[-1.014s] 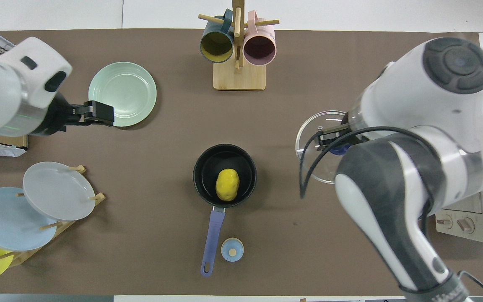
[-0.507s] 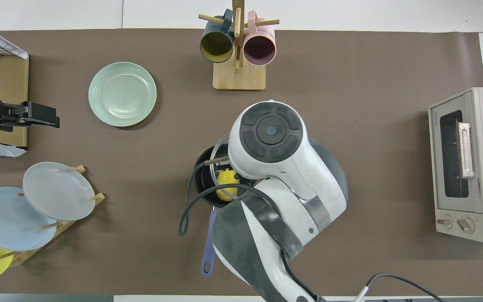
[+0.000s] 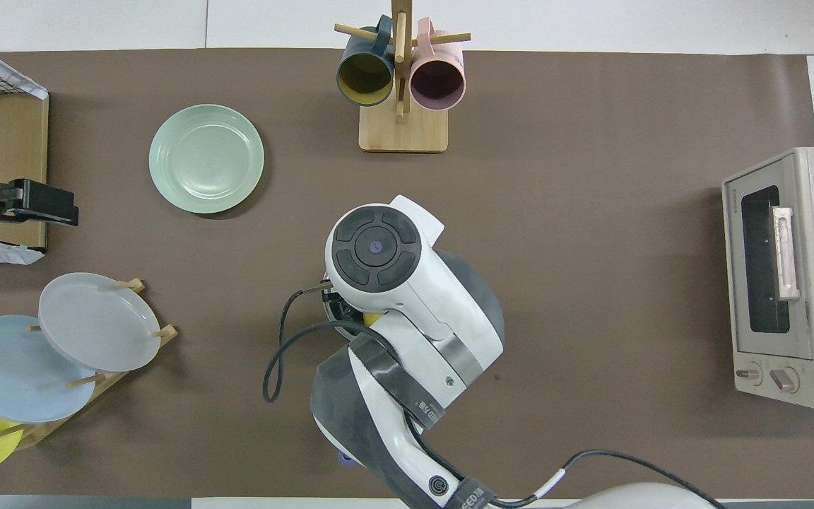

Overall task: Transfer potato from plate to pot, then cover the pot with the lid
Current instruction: 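Move the glass lid with the right gripper over the pot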

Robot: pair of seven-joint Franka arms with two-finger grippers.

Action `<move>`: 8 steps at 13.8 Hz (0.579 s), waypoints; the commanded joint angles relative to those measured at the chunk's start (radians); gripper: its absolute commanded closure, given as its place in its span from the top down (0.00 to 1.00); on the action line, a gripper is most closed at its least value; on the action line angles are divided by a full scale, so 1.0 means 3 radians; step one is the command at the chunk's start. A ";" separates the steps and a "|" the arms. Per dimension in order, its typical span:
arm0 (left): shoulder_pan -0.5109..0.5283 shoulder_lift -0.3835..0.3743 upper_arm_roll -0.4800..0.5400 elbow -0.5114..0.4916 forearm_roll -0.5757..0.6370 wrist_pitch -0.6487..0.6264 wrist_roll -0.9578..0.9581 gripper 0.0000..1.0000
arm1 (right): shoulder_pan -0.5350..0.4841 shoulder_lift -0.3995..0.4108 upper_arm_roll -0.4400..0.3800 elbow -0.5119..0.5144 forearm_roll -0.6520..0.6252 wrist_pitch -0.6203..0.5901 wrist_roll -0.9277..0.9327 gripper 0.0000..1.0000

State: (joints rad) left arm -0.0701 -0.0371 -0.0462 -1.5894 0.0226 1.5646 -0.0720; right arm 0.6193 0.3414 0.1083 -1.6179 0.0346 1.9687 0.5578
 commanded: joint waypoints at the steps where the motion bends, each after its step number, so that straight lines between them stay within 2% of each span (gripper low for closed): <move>1: 0.0137 0.0057 -0.0076 0.0036 0.0053 -0.0097 0.0082 1.00 | 0.0078 0.0053 -0.0008 0.0019 -0.0023 0.0059 0.0079 0.00; 3: 0.0116 0.0062 -0.0056 0.0026 0.0047 -0.0087 0.0082 1.00 | 0.0078 0.0074 -0.0008 -0.0006 -0.0150 0.0151 0.0074 0.00; 8: 0.0111 0.0108 -0.0050 0.0036 0.0037 -0.0051 0.0087 1.00 | 0.0078 0.0079 -0.0008 -0.0027 -0.0166 0.0126 0.0074 0.00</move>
State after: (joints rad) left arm -0.0453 -0.0144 -0.0547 -1.5897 0.0226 1.5570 -0.0597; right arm 0.6418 0.3706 0.1073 -1.6220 0.0020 2.0037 0.5594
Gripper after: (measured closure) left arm 0.000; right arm 0.344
